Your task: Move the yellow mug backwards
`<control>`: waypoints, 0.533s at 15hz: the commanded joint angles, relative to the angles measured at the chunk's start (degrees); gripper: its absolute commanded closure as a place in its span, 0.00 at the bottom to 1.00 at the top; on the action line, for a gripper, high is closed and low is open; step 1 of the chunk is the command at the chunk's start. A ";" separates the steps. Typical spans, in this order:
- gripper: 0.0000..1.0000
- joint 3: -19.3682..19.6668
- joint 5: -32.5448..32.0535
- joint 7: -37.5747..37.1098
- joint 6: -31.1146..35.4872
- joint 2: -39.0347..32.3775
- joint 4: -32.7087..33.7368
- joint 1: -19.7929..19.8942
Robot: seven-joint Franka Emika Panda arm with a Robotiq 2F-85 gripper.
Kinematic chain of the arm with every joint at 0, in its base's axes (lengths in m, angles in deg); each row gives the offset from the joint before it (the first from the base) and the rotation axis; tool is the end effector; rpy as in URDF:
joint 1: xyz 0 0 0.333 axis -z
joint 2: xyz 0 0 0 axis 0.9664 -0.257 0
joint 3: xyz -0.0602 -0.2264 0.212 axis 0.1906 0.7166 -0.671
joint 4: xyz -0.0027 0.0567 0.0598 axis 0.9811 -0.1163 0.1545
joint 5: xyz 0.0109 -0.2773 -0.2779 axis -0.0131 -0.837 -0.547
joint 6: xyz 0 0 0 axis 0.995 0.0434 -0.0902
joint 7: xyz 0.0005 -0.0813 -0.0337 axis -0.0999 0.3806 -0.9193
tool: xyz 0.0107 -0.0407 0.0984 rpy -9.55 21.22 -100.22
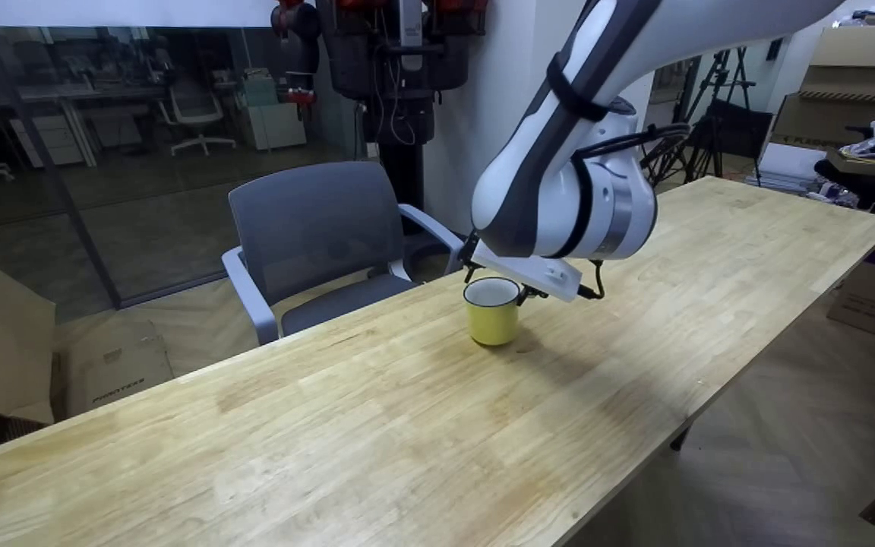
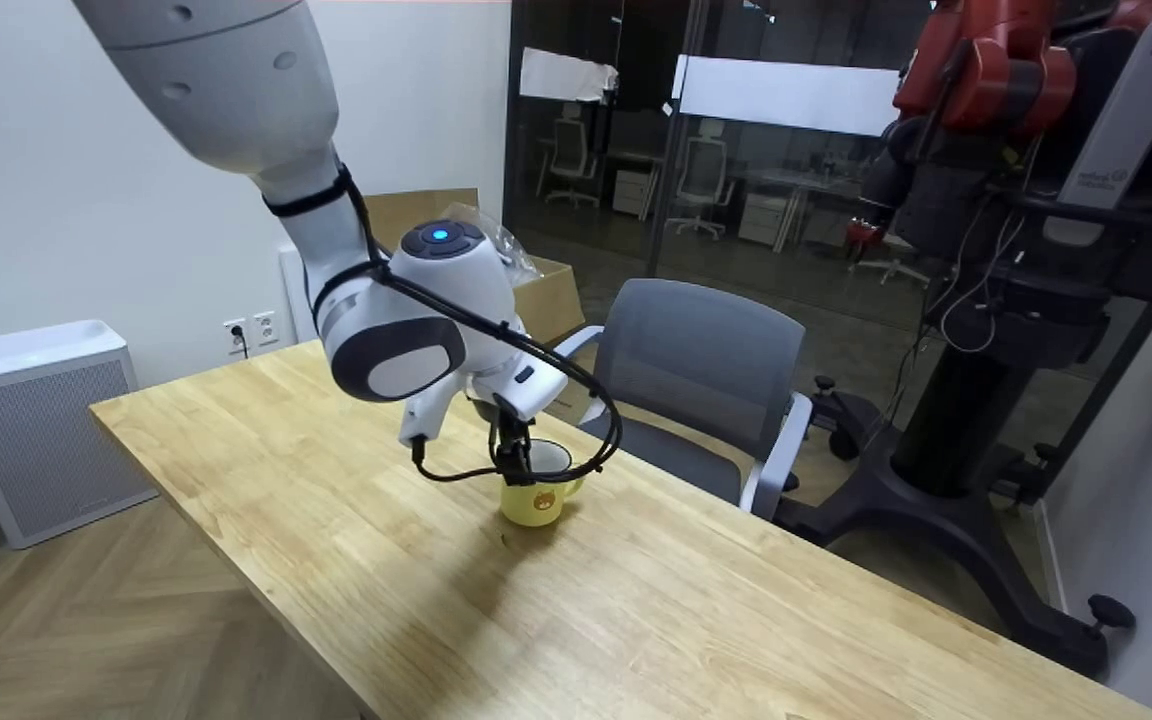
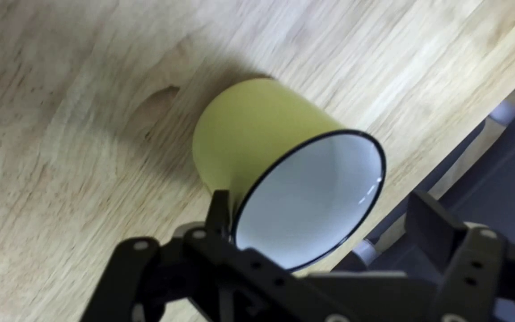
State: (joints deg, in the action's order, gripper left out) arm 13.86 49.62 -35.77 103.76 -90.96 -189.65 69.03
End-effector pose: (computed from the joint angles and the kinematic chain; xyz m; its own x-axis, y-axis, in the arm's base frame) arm 0.6212 -0.0039 0.1279 0.5243 -0.8073 0.2709 -0.7264 -0.5900 -0.3524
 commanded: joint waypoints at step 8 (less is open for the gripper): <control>0.00 -6.60 -4.23 5.25 -13.39 11.30 -8.81 7.44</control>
State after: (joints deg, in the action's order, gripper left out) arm 7.40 45.96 -30.02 90.41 -79.70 -198.46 76.30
